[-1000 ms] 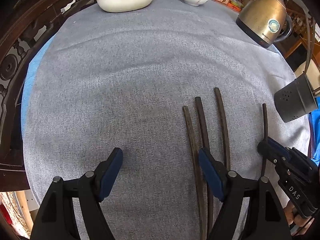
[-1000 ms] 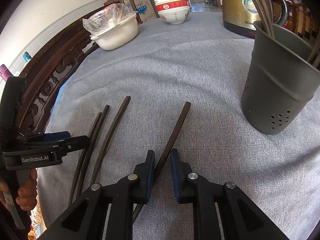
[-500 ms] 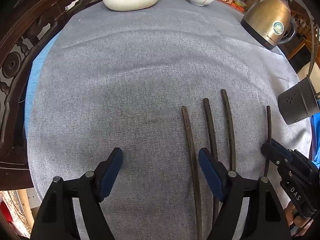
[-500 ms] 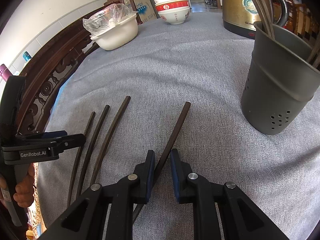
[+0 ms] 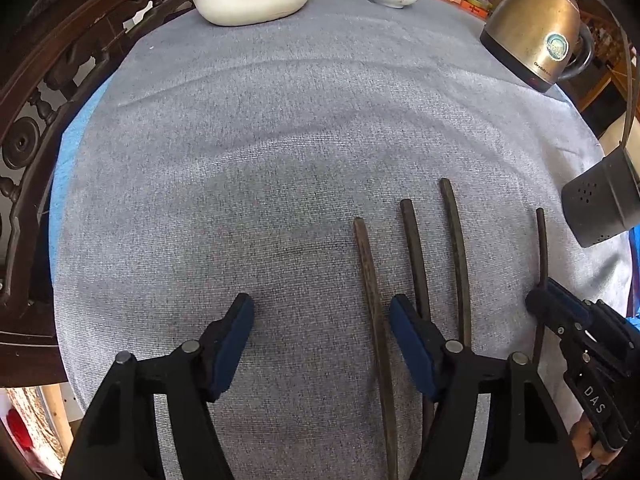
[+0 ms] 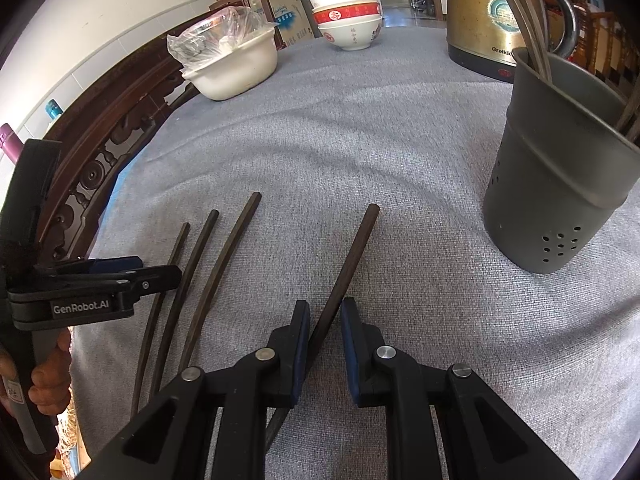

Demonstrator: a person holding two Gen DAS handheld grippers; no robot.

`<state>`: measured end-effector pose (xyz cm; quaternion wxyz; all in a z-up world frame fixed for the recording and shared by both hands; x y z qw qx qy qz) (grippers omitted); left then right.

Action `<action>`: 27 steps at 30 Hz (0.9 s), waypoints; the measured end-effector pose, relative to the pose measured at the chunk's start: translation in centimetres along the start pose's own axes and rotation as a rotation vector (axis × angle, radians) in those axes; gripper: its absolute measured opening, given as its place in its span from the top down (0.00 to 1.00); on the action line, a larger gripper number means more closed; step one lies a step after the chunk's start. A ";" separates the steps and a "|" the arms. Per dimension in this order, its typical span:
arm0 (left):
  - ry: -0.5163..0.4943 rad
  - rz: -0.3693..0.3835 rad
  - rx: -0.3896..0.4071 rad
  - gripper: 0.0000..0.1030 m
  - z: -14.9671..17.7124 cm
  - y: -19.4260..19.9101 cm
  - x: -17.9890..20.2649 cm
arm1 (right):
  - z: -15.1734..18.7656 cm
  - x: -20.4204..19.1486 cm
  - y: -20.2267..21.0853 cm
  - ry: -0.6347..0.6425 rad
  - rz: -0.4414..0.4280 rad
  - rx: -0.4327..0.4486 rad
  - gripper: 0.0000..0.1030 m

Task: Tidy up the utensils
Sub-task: 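Align the open right tool on one chopstick while the left tool aligns on another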

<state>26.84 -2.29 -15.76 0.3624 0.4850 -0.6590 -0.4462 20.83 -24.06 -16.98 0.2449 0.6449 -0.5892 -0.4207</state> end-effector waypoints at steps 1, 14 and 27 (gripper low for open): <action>-0.006 -0.009 0.002 0.32 0.1 0.0 0.1 | 0.0 0.0 0.0 0.001 0.000 0.000 0.82; -0.062 -0.069 0.040 0.35 0.0 -0.6 2.3 | -0.1 -0.1 -0.1 0.016 0.011 -0.001 0.82; -0.070 -0.069 0.051 0.35 0.1 -0.8 2.6 | -0.2 -0.5 -0.2 0.029 0.028 0.003 0.81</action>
Point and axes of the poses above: each gripper's, at about its wrist camera, not at the fingertips, and y roughly against the way its jaws point, x to its right, z to its underside, the point moved 3 cm from there along -y, roughly the way its jaws point, and after that the axes turned 3 degrees about x, right-handed, at the moved point
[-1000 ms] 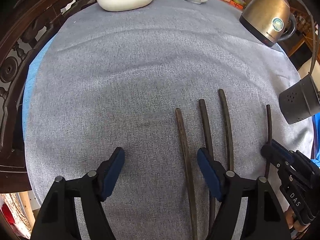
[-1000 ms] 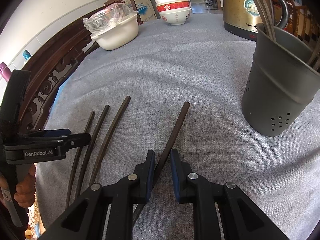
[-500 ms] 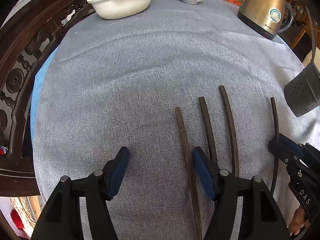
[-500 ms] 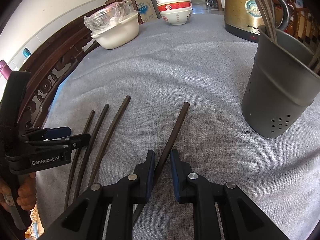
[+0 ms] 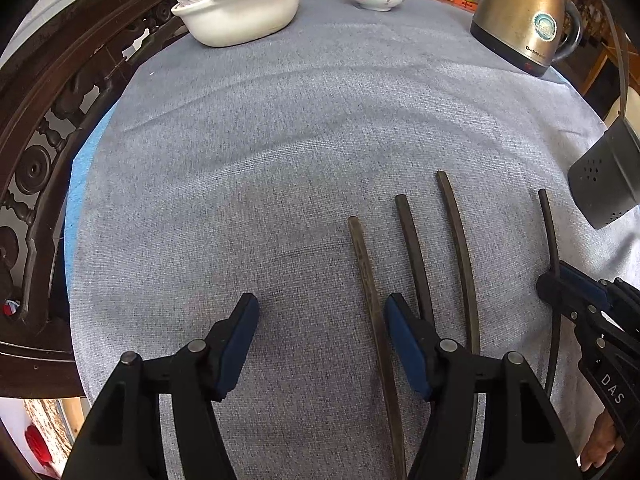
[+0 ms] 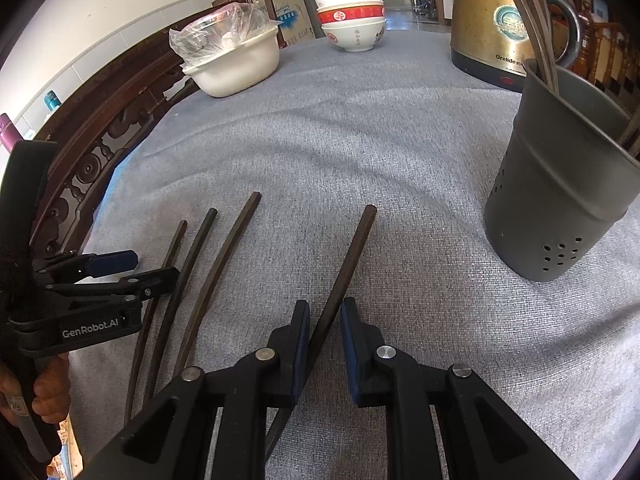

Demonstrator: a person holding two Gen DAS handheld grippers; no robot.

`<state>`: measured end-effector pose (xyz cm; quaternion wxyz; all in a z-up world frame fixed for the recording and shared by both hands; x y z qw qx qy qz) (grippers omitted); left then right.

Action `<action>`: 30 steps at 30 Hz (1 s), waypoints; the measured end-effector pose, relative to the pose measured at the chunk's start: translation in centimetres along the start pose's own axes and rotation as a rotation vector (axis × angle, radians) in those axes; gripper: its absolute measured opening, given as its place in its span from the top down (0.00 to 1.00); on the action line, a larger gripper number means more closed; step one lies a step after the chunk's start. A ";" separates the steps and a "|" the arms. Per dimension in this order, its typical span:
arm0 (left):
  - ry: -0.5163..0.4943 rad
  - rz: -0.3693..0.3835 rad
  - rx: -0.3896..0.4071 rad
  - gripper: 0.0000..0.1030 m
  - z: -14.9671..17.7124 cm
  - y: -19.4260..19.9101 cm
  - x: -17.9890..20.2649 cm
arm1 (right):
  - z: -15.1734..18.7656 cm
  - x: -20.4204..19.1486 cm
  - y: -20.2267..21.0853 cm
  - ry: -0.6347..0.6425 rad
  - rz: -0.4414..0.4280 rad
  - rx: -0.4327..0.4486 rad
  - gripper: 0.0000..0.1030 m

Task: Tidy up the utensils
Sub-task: 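Align the open right tool on one chopstick while the left tool aligns on another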

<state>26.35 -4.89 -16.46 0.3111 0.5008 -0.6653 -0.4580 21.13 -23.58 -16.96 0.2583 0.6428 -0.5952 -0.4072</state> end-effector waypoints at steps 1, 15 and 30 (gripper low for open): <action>0.001 0.001 0.000 0.35 0.1 0.3 -0.2 | 0.0 0.0 0.0 0.000 0.001 0.000 0.81; 0.016 0.035 -0.002 0.35 0.2 0.1 -1.2 | -1.5 -0.3 -1.1 -0.006 0.024 -0.037 0.82; 0.006 0.099 0.010 0.31 -0.6 -0.4 -2.0 | -3.6 0.0 -2.4 -0.034 0.018 -0.074 0.82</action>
Point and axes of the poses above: each gripper's, at about its wrist camera, not at the fingertips, and y roughly against the way its jaws point, x to its right, z to its underside, the point moved 3 cm from there along -y, roughly the way its jaws point, and after that the axes turned 3 degrees about x, right-handed, at the moved point
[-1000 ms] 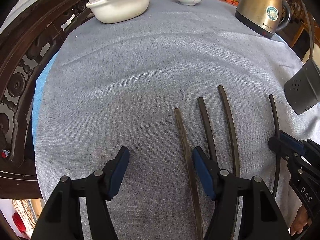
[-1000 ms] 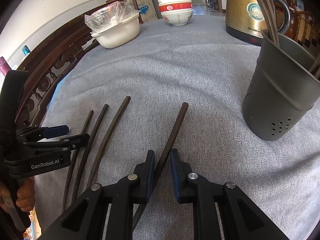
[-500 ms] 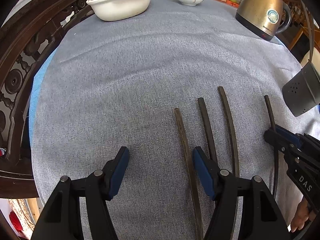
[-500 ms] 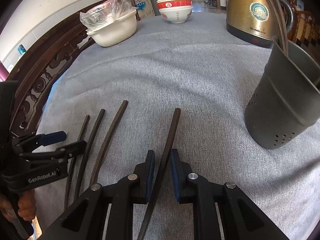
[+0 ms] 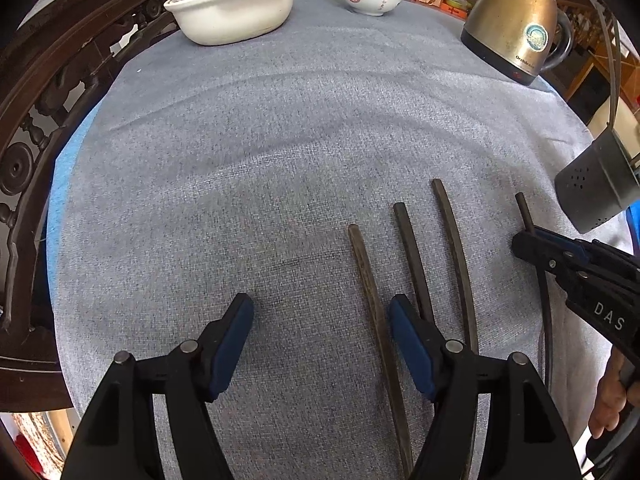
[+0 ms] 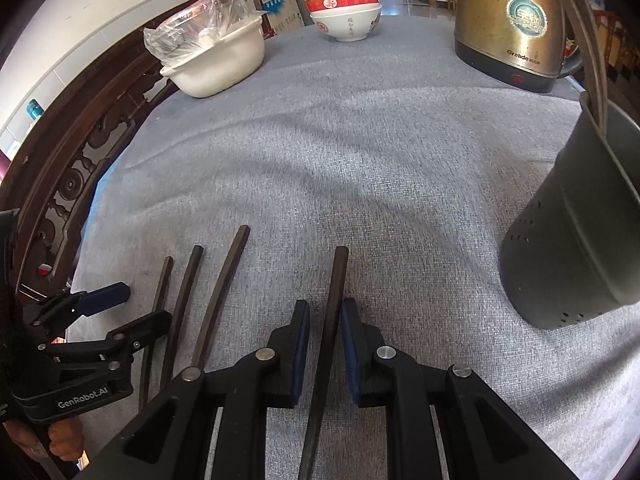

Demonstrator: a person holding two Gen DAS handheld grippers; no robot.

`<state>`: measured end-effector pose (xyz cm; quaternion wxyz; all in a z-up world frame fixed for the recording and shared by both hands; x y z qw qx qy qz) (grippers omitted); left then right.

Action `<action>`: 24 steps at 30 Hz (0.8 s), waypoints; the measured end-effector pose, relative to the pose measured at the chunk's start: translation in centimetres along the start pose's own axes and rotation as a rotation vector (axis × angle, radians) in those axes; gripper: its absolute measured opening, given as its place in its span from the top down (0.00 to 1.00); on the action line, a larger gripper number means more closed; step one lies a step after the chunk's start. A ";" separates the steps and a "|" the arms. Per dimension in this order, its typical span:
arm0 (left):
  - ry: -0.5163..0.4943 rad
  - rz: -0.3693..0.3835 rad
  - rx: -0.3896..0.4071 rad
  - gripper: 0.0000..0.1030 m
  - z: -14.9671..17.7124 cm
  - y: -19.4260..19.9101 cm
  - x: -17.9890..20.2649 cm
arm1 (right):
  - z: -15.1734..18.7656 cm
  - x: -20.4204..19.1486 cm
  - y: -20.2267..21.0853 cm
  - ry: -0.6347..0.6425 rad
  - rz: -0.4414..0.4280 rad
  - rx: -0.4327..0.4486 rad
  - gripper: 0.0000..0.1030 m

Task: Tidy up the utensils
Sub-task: 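Align the open right tool on one chopstick while the left tool aligns on another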

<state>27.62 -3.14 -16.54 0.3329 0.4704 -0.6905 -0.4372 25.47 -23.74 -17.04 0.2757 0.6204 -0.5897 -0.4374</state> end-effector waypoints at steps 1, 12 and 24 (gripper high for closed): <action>0.004 0.008 -0.001 0.31 -0.1 0.0 -0.2 | -0.1 0.0 -0.1 0.003 0.001 -0.004 0.82; -0.032 -0.027 0.000 0.31 -0.8 -0.7 0.6 | -0.4 -0.4 -0.3 0.035 0.020 -0.014 0.81; -0.042 -0.033 -0.012 0.44 -2.3 -1.6 2.0 | -0.6 -1.0 -0.5 0.085 0.055 -0.031 0.81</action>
Point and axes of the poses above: each gripper's, at about its wrist camera, not at the fingertips, and y roughly against the way its jaws point, x to its right, z to its underside, the point moved 3 cm from there along -y, roughly the way its jaws point, and after that the axes turned 3 degrees about x, right-handed, at the moved point
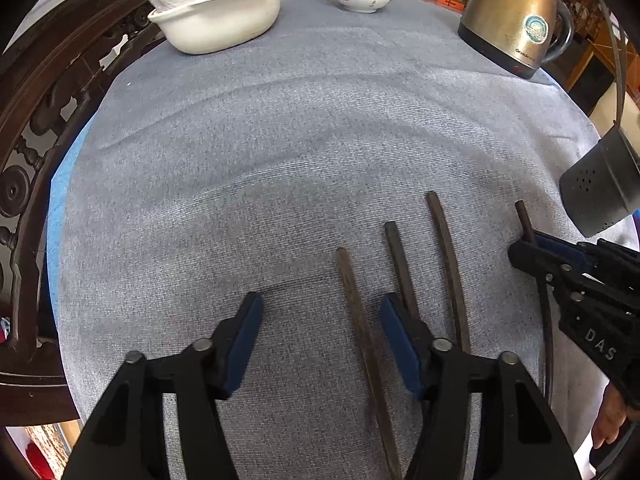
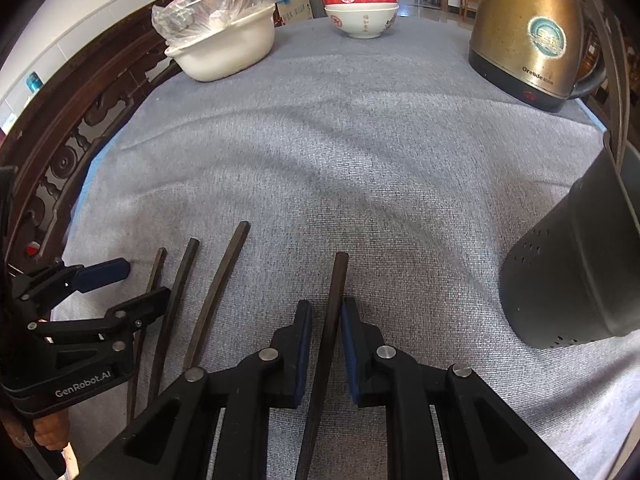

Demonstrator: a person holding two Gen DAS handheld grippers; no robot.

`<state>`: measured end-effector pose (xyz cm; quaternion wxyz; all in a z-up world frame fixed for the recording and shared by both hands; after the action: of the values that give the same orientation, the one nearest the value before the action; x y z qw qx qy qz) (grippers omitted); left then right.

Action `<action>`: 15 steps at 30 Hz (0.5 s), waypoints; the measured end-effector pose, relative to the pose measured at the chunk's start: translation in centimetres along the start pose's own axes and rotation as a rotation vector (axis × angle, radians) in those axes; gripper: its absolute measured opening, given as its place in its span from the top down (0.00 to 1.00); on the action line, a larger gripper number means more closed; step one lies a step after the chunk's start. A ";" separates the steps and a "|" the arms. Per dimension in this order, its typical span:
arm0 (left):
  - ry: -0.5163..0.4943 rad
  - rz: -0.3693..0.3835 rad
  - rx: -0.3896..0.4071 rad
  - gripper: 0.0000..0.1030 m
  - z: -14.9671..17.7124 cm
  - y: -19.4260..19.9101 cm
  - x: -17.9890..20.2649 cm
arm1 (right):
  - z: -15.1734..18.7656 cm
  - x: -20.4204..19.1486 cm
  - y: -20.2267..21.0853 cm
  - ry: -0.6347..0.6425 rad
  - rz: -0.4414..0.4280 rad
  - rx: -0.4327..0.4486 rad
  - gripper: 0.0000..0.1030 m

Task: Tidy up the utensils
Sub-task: 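Align the open right tool on one chopstick while the left tool aligns on another, then close the right tool on its chopstick while the left tool closes on another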

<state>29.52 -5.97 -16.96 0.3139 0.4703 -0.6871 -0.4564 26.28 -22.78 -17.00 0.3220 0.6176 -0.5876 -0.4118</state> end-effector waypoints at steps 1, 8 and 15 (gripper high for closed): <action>-0.004 0.003 0.001 0.50 0.0 0.1 0.1 | 0.0 -0.1 0.0 0.010 0.007 -0.001 0.81; 0.017 0.033 0.003 0.89 -0.9 -0.2 0.5 | 0.2 -0.1 0.2 0.029 0.029 0.018 0.91; 0.115 0.064 0.021 0.93 -0.9 0.8 -1.1 | 0.4 0.8 1.5 -0.041 -0.045 0.058 0.93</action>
<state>30.44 -5.10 -15.86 0.3623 0.4768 -0.6873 -0.4111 25.25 -23.73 -15.97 0.2825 0.6313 -0.5918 -0.4140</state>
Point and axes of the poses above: each gripper's, at about its wrist camera, not at the fingertips, and y roughly against the way its jaws point, x to its right, z to its underside, the point moved 3 cm from there along -y, roughly the way its jaws point, and after that the axes turned 3 degrees about x, right-handed, at the moved point
